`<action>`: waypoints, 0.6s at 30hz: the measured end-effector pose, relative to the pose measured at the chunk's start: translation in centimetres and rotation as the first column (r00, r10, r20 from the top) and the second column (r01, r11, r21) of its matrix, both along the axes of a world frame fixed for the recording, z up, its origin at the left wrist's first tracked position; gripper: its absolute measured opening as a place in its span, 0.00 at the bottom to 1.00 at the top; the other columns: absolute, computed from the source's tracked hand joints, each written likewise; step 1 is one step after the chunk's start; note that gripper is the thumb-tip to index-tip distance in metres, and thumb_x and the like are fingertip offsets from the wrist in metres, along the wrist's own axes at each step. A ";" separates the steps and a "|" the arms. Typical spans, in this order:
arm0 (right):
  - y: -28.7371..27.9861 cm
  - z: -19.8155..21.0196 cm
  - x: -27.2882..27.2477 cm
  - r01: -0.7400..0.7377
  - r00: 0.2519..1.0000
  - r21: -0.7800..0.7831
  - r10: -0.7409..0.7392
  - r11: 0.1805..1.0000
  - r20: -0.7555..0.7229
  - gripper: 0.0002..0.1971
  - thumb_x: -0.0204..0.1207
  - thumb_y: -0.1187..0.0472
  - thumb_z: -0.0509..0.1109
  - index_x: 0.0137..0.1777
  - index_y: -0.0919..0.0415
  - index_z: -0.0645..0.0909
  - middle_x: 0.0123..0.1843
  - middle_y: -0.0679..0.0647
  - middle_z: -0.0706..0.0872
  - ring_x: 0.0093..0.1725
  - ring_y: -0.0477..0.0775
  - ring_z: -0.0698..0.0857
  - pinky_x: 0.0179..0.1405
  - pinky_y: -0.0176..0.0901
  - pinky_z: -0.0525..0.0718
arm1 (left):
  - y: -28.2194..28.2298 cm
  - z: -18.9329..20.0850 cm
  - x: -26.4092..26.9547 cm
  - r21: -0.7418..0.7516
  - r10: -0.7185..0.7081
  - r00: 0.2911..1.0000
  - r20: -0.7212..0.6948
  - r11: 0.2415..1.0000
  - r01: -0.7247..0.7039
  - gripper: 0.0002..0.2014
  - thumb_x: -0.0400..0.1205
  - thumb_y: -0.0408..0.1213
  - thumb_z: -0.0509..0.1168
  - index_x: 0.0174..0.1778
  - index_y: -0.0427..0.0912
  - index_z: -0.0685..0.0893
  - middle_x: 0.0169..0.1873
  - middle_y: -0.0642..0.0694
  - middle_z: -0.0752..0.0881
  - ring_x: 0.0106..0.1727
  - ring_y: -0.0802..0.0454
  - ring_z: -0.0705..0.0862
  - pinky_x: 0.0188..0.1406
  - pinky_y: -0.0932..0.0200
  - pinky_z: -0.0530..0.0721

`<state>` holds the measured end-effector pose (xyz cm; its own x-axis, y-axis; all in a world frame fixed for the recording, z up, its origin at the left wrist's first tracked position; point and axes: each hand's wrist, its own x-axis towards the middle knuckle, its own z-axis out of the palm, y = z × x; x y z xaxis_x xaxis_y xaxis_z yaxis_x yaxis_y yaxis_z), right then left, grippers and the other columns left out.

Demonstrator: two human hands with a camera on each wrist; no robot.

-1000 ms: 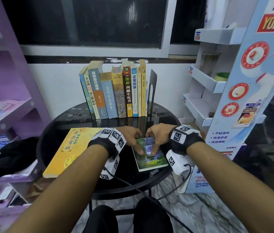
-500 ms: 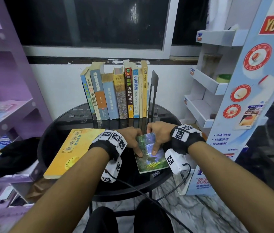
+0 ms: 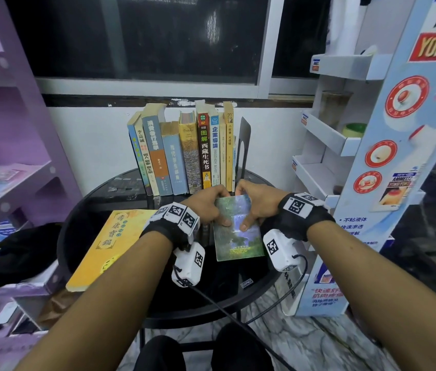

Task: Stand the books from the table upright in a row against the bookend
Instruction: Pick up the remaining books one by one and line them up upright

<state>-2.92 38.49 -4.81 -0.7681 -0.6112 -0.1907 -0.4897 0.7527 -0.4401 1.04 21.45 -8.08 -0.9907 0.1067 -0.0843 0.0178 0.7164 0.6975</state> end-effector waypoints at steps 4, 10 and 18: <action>0.2 0.3 -0.6 0.052 0.995 -0.181 -0.035 0.982 0.095 0.24 0.62 0.67 0.84 0.49 0.55 0.72 0.49 0.60 0.84 0.45 0.65 0.89 0.40 0.59 0.90 | -0.6 0.7 -0.7 0.025 0.021 0.997 -0.081 1.000 -0.019 0.26 0.67 0.29 0.80 0.54 0.50 0.75 0.47 0.45 0.84 0.50 0.45 0.84 0.52 0.52 0.83; 0.5 1.2 -1.3 0.108 0.966 -0.401 -0.002 0.910 0.257 0.12 0.75 0.72 0.73 0.51 0.56 0.79 0.45 0.57 0.88 0.44 0.62 0.90 0.43 0.55 0.91 | -1.0 2.1 -2.3 0.060 0.090 0.978 -0.186 0.995 -0.081 0.23 0.66 0.28 0.80 0.49 0.52 0.78 0.53 0.46 0.84 0.54 0.44 0.84 0.56 0.47 0.85; 1.1 2.4 -2.7 0.146 0.986 -0.411 -0.098 0.900 0.136 0.15 0.77 0.69 0.72 0.60 0.55 0.77 0.55 0.61 0.86 0.44 0.63 0.91 0.38 0.59 0.91 | -0.6 4.3 -4.8 -0.012 0.096 0.918 -0.385 0.994 -0.109 0.19 0.71 0.36 0.78 0.56 0.50 0.81 0.54 0.52 0.84 0.58 0.55 0.80 0.58 0.59 0.76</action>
